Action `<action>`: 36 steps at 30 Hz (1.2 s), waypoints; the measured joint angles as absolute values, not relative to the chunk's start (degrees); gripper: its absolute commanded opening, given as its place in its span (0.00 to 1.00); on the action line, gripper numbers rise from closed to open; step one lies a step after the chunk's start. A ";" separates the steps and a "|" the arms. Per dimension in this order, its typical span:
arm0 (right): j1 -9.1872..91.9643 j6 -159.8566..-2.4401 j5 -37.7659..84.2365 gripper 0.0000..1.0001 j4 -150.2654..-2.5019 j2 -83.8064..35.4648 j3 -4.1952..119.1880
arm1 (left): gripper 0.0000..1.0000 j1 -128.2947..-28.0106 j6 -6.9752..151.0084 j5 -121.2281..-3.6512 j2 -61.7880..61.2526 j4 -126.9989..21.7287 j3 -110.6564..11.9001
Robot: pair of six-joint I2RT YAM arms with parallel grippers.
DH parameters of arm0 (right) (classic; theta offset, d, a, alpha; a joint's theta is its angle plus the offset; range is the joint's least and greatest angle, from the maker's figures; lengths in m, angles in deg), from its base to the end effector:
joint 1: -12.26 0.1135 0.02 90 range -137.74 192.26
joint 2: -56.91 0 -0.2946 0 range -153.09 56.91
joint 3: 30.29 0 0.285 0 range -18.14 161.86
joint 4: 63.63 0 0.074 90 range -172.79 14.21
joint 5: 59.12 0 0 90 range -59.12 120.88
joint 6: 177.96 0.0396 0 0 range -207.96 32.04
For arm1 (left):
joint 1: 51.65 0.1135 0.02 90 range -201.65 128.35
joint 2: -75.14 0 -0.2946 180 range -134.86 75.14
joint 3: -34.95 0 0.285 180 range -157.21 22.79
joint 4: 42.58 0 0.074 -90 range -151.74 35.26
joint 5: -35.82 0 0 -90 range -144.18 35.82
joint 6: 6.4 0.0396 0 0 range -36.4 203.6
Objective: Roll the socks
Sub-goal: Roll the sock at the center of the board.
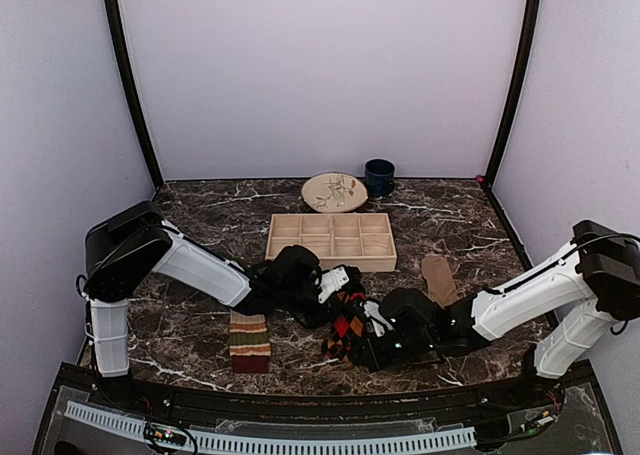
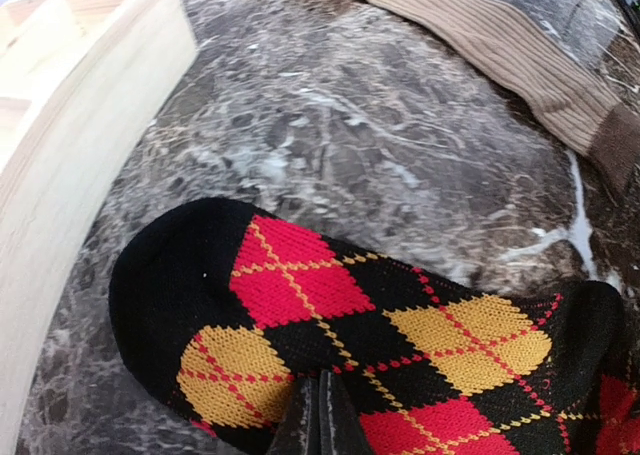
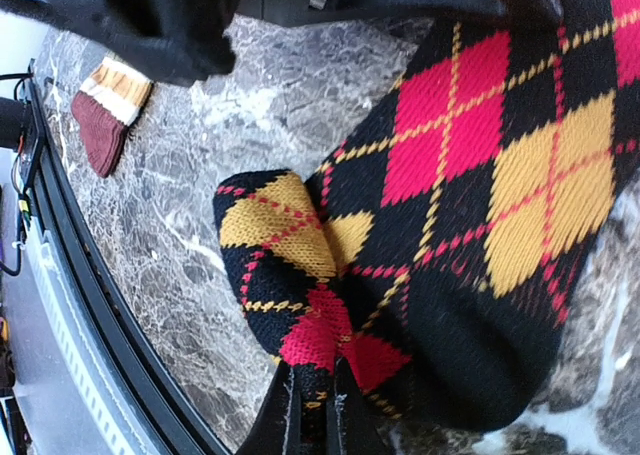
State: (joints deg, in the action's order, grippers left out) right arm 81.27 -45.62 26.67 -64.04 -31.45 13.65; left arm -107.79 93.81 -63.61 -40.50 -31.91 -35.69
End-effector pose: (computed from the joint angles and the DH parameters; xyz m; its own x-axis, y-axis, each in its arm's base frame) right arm 0.1032 0.2770 0.1285 -0.8264 -0.2787 -0.4894 -0.5319 0.6715 0.5159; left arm 0.2411 -0.3710 0.1138 -0.1507 0.5384 -0.8291 0.9361 0.3473 0.0554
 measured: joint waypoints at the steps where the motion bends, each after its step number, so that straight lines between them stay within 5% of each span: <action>1: 80.64 -45.92 25.86 0.00 -63.91 -31.58 13.76 | 0.00 -107.31 93.81 -63.63 -40.56 -32.11 -35.86; 11: 74.61 -45.40 16.75 0.00 -60.32 -31.62 12.74 | 0.01 -104.78 93.81 -63.65 -41.28 -32.65 -37.26; 26: 69.76 -41.79 5.25 0.00 -54.79 -36.95 12.25 | 0.28 -104.34 93.55 -61.21 -36.69 -32.59 -33.15; 36: 69.47 -41.07 2.45 0.00 -52.41 -38.68 12.32 | 0.29 -106.39 93.51 -58.87 -26.44 -30.14 -28.52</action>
